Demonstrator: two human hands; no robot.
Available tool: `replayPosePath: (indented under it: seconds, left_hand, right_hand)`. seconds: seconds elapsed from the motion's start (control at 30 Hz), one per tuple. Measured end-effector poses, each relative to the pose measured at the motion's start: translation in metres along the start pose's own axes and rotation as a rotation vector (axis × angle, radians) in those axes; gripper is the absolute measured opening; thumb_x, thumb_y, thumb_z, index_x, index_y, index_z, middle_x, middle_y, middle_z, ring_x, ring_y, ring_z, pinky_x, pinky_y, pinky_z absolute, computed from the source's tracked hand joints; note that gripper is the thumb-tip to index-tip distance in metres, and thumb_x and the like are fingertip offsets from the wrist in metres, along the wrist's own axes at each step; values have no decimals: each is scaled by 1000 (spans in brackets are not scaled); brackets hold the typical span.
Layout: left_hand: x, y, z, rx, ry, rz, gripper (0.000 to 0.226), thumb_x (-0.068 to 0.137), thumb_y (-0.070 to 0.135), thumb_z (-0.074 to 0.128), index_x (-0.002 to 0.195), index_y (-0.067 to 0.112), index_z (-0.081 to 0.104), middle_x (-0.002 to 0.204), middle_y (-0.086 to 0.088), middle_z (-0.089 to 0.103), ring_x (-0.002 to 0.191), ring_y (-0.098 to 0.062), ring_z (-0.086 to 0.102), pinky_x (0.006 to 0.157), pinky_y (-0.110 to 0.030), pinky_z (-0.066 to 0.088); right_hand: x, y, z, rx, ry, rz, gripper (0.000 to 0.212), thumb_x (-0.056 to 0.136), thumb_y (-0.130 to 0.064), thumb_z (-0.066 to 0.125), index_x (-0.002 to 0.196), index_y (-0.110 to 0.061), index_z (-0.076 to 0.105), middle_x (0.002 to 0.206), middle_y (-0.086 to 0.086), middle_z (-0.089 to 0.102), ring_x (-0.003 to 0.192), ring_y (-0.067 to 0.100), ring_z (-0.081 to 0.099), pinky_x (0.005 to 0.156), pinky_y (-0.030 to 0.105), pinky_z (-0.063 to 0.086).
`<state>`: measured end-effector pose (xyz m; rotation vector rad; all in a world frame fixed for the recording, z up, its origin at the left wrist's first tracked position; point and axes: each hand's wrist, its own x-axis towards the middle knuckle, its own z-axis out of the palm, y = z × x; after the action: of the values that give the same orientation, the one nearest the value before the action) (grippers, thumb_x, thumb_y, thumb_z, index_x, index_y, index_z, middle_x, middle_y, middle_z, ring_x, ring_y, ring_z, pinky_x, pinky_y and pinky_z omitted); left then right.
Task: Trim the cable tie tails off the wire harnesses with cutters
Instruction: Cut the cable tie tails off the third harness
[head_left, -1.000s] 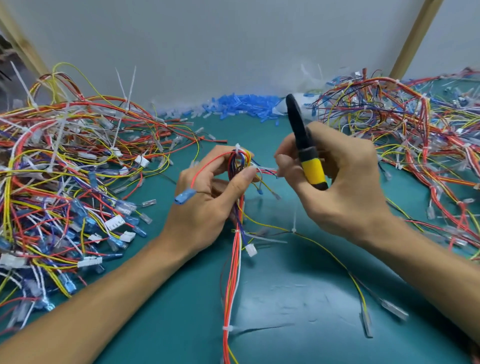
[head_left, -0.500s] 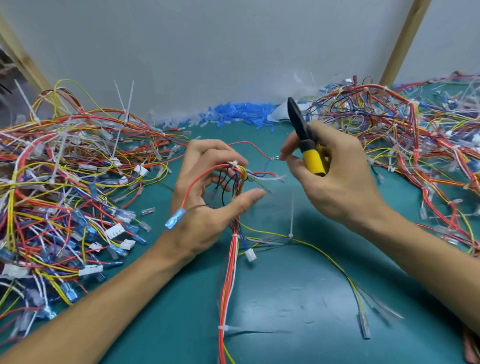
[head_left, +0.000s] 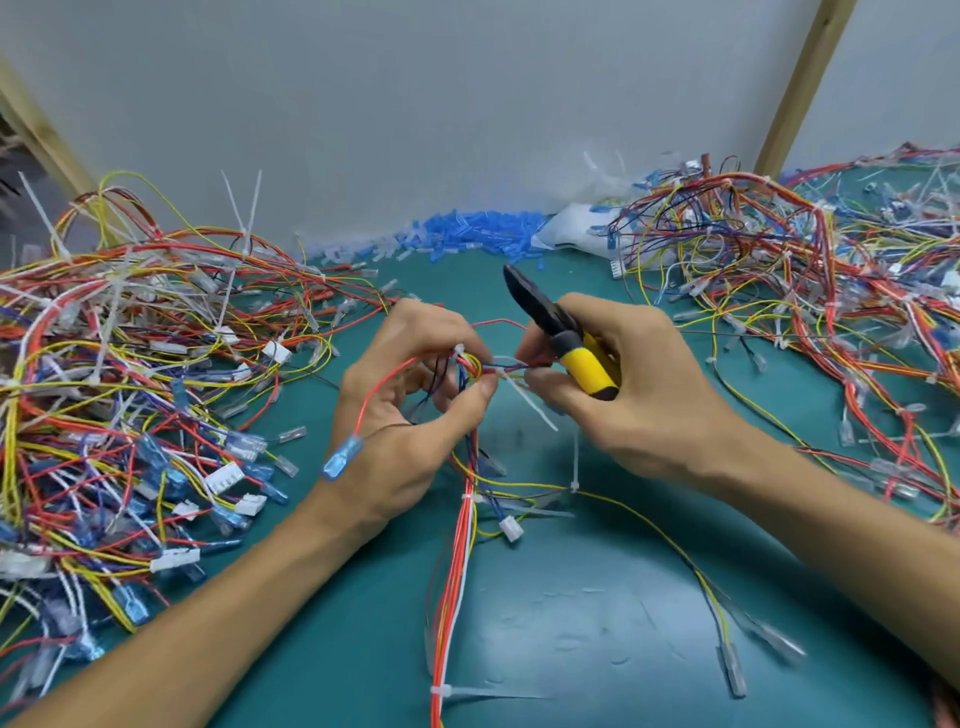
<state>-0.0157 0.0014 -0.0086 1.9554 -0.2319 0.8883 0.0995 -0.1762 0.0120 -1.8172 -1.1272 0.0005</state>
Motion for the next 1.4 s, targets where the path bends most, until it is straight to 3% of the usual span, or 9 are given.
replayPosePath:
  seconds: [0.2,0.3,0.47,0.6,0.73,0.87,1.17,1.3,1.4]
  left_hand:
    - [2,-7,-7,-126,-78,-106,12,85,-1,74,89,6,66,110,-15,62,108,-33,59,84,-47,48]
    - [1,-8,-5,-179,-51,-167,10,84,-1,73,88,4,65,100,-17,65,95,-36,59,79,-41,46]
    - [1,-6,-1,-240,67,-274,12,85,3,74,84,13,66,78,4,64,70,-10,57,67,-19,46]
    - [0,-1,1,-192,55,-231,20,90,6,71,105,19,66,87,-14,61,75,-20,58,71,-31,49]
    - [-1,5,4,-60,64,-126,43,95,8,70,130,30,59,108,-17,61,83,-34,63,79,-40,55]
    - [-4,6,5,278,89,49,21,98,7,70,117,14,74,117,-14,54,100,-15,61,83,-30,55]
    - [1,12,2,562,-31,147,30,90,32,76,116,17,77,132,-2,65,124,-23,59,100,-53,46]
    - [3,9,4,460,-42,152,14,91,12,74,105,9,75,115,1,72,110,-17,68,92,-49,52]
    - [1,4,2,406,-62,118,5,92,-1,73,95,3,72,97,-4,67,89,-16,64,82,-30,52]
  right_hand:
    - [2,-1,1,13,-6,45,11,89,-11,76,92,-21,72,80,-5,72,72,20,65,68,39,54]
    - [0,-2,1,9,-8,37,9,90,-12,76,91,-19,71,77,-11,69,69,18,62,63,33,50]
    - [-4,-4,2,4,-34,19,7,91,-12,74,92,-14,68,74,-19,67,66,10,62,63,22,47]
    - [-4,-6,3,82,-17,36,7,90,-16,72,87,-11,68,72,0,70,67,31,63,63,44,53]
    - [-1,-8,-1,323,-22,169,13,93,-8,74,82,-3,68,66,9,67,53,18,50,51,28,41]
    - [3,-5,-7,503,-125,271,14,84,-17,71,78,-5,67,62,9,64,51,20,43,48,30,36]
    - [5,-1,-14,855,-255,413,9,85,-16,68,76,-13,67,66,5,57,56,18,43,50,26,38]
    - [4,-3,-12,949,-288,471,13,86,-12,64,73,-14,66,66,4,54,55,13,43,49,24,31]
    - [4,-5,-8,705,-196,482,18,90,-6,71,74,-11,65,65,6,52,56,15,41,53,29,29]
